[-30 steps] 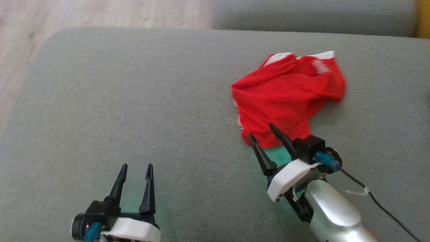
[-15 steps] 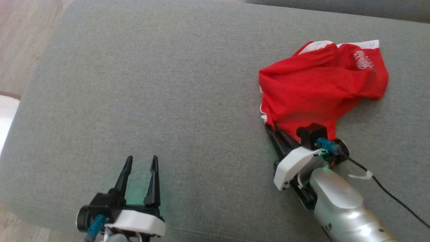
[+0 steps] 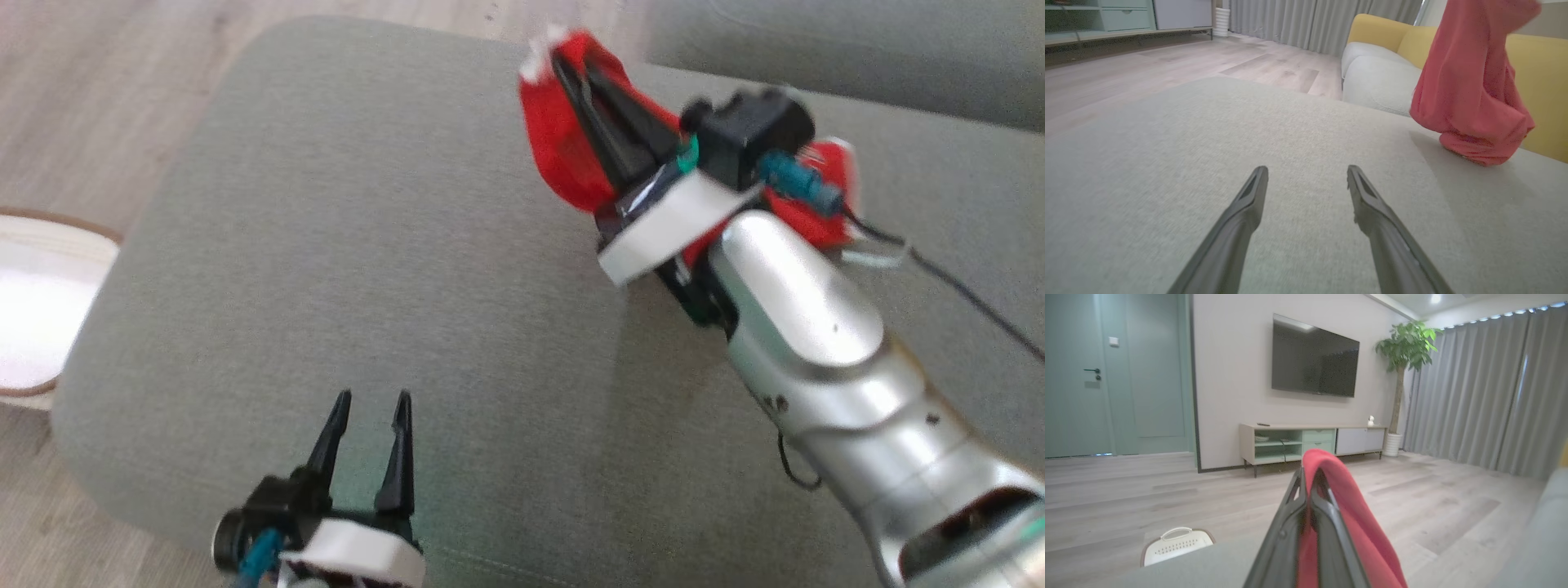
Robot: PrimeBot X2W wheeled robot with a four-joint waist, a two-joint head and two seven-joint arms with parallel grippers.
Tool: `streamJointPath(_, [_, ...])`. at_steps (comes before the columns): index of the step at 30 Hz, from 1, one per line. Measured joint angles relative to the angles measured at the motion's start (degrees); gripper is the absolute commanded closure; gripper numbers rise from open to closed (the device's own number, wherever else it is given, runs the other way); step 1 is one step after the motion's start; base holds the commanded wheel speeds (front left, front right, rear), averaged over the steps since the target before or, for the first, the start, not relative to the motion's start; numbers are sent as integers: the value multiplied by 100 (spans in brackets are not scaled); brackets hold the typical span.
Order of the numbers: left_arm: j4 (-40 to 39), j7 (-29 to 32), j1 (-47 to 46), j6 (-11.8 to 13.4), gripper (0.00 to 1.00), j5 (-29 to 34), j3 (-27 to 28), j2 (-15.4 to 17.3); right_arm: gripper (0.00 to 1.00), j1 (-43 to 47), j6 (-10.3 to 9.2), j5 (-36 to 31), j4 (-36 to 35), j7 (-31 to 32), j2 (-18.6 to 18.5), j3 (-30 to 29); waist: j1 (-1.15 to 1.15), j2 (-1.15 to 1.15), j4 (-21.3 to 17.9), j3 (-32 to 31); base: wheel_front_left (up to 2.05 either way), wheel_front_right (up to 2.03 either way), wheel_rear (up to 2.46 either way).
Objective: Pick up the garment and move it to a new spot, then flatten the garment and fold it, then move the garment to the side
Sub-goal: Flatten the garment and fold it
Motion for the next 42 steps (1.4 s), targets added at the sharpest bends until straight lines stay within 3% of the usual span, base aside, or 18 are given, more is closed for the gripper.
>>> streamJointPath(6, [89,0,495,60,0,1,63,7,100,-376,0,135,-218,0,9,116,-2,0,250,-302,0,0,0])
streamJointPath(11, [92,0,642,59,0,2,256,12,100,56,0,-7,-200,-1,-40,-162,-1,0,-12,-334,0,0,0])
streamJointPath(18, [32,0,554,26,0,26,416,12,100,1596,0,-216,258,1,-929,-1062,0,0,-736,-236,0,0,0])
streamJointPath(19, [32,0,496,9,0,26,414,10,81,1703,0,-255,413,1,-968,-1196,0,0,-844,-219,0,0,0])
streamJointPath(20, [29,0,433,1,0,27,403,8,0,1778,0,-310,581,1,-985,-1292,0,0,-950,-202,0,0,0])
streamJointPath(25, [-2,0,131,1,0,24,401,8,0,1964,0,-709,803,1,-978,-1944,0,0,-1415,-108,0,0,0])
streamJointPath(31, [0,0,-9,-23,0,18,420,4,0,2260,0,-1514,-180,1,-524,-2870,0,0,-1807,-8,0,0,0])
streamJointPath(35, [-16,0,-409,-90,0,-122,456,2,0,2825,0,-1782,-509,1,-167,-2970,0,0,-1927,105,0,0,0])
streamJointPath(42, [687,-1,-1787,-368,0,-442,266,-22,0,3150,0,-1813,-539,1,3,-2959,0,0,-2029,222,0,0,0])
